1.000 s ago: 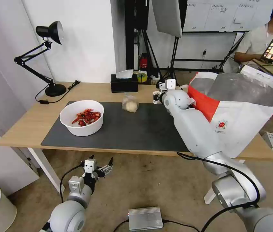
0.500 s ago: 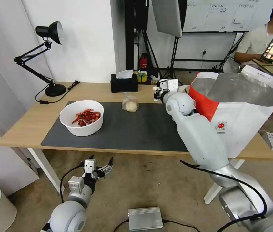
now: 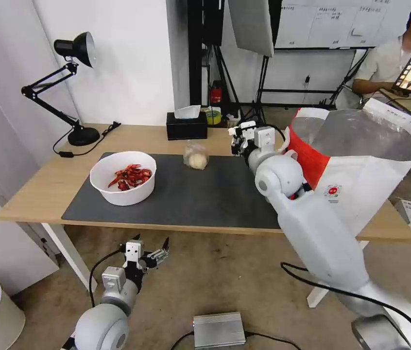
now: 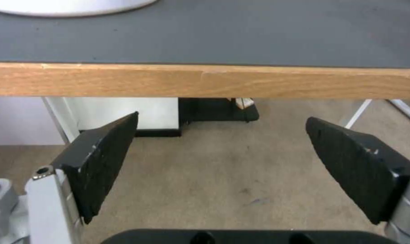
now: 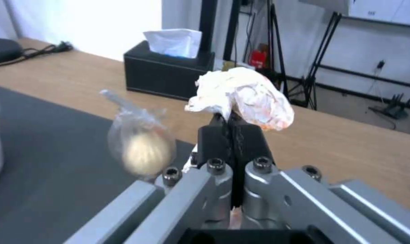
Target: Pick up the trash from the table and place it into the takeout bag.
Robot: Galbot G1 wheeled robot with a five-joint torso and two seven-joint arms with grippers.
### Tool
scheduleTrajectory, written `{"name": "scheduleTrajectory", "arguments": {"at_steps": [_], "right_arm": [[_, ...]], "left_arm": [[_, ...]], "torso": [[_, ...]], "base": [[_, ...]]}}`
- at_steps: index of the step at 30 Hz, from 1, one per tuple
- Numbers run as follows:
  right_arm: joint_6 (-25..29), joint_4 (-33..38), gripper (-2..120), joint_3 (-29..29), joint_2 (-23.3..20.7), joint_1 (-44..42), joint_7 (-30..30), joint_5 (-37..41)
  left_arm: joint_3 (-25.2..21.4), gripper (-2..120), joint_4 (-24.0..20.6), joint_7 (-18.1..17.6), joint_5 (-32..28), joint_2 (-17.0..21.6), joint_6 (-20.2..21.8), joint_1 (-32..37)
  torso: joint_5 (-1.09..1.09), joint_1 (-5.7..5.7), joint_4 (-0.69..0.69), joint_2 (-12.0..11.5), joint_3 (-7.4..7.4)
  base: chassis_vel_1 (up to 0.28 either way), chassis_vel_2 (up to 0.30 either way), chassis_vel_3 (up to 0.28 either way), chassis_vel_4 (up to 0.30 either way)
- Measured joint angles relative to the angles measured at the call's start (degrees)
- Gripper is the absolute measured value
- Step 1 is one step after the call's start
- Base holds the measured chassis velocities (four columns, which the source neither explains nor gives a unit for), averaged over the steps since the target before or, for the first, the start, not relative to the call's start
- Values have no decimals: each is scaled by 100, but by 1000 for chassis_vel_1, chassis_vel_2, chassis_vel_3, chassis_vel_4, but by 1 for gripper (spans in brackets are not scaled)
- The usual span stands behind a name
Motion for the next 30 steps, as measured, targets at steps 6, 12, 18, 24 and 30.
{"name": "scheduleTrajectory", "arguments": {"at_steps": [6, 12, 18, 24, 30], "right_arm": [[2, 815, 0, 160, -236, -563, -17, -250], [11, 1311, 0, 404, -321, -997, -225, -538], [303, 1907, 0, 711, -389, -1468, -480, -972], [808, 2158, 0, 964, -480, -1646, -643, -1574], [1586, 2239, 0, 1293, -641, -1781, -754, -2140]], "left_arm": [[-10, 100, -11, -1, 29, -28, 0, 46], [-13, 100, -33, -2, 34, -35, 0, 58], [-17, 100, -48, -6, 71, -41, 0, 108], [12, 100, -58, -8, 123, -95, 1, 122], [68, 100, -36, -11, 182, -168, 3, 117]], "torso": [[0, 0, 0, 0, 0], [0, 0, 0, 0, 0], [0, 0, 0, 0, 0], [0, 0, 0, 0, 0], [0, 0, 0, -1, 0]], "base": [[0, 0, 0, 0], [0, 0, 0, 0], [0, 0, 0, 0], [0, 0, 0, 0], [0, 0, 0, 0]]}}
